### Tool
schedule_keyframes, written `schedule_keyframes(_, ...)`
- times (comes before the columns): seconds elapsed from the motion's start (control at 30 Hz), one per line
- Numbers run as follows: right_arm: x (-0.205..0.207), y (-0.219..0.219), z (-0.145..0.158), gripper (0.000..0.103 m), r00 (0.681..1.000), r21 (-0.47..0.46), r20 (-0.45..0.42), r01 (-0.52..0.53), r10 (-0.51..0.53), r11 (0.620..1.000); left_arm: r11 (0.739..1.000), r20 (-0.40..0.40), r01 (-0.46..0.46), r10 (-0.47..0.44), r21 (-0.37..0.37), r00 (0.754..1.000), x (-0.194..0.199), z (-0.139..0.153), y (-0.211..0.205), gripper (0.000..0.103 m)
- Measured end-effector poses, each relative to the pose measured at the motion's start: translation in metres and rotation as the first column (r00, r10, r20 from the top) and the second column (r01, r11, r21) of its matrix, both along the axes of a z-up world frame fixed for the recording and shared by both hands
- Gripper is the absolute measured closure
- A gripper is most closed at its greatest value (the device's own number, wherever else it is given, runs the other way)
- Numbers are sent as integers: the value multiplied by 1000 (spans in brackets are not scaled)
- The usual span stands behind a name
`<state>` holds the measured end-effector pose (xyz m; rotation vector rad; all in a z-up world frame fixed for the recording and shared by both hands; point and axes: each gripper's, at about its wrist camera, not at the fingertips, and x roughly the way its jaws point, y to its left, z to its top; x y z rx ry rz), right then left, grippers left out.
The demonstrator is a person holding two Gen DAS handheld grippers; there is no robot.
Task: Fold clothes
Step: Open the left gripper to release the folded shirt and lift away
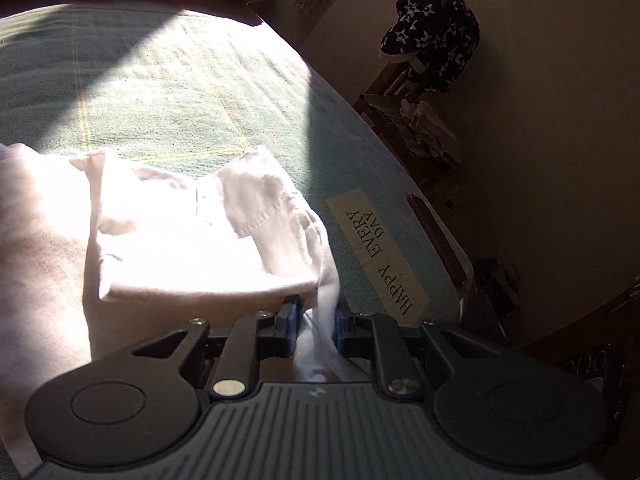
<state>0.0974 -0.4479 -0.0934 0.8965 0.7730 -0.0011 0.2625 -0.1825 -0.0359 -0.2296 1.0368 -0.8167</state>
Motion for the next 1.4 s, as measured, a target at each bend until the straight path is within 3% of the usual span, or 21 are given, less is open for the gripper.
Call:
schedule_keyframes(0.17,1,1,-5,0,1000,3,-13,-6,6,1000,997,51,25,-29,80,998,-8,-2,-12,87)
schedule_keyframes(0.27,2,2,-6,0,1000,1,-19,-8,8,1000,991,70,40,-49,125,996,-11,-3,-19,81)
schedule_keyframes(0.5,1,1,-5,0,1000,-10,-23,5,-5,1000,990,88,75,-86,120,992,-19,2,-25,52)
schedule_keyframes(0.77,-5,1,2,0,1000,-30,-11,16,-17,999,987,130,121,-134,104,982,-36,14,-26,49)
schedule_keyframes(0.97,-6,6,6,0,1000,-37,6,3,-3,999,988,214,93,-118,123,970,-51,29,-1,39)
schedule_keyframes(1.2,2,15,12,0,996,-17,53,-64,65,998,990,212,-22,-7,136,977,-66,26,56,37)
schedule_keyframes(1.4,25,39,30,0,969,12,147,-204,200,979,977,173,-189,170,100,970,-88,19,109,33)
